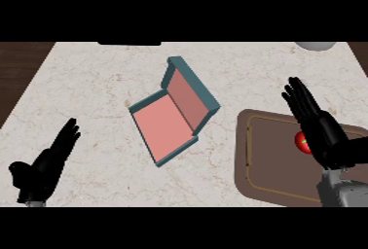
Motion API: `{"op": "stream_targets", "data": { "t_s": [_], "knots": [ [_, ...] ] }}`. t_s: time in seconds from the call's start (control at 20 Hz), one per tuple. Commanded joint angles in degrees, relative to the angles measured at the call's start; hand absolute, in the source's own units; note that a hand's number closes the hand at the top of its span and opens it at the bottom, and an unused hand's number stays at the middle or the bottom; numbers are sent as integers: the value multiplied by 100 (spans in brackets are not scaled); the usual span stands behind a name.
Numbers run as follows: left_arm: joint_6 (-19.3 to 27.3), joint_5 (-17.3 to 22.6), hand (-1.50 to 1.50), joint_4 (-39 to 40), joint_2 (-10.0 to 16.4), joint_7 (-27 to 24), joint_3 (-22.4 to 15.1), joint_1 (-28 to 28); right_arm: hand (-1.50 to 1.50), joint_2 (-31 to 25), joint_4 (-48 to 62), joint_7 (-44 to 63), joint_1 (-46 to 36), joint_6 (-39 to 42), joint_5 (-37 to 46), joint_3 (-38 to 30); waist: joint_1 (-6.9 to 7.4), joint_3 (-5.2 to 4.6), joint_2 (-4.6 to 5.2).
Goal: Pick the tomato from the tray and place it in the cardboard box
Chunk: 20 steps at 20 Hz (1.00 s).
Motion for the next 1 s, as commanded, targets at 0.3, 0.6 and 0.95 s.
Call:
{"op": "stream_targets", "data": {
  "t_s": [0.3,0.6,0.95],
  "knots": [
    [621,-639,0,-213,159,233,106,-278,-150,-1785,855,-550,-651,-94,1509,-767,-409,-329,146],
    [1039,-1149,0,-368,-221,605,-299,-466,-150,-87,2632,-2224,-1086,-1381,500,-1856,-203,-155,67],
    [930,-1204,0,-302,-248,485,-208,-334,-150,-1763,2708,-1969,-836,-450,1816,-1093,-233,-182,35]
  ]
}}
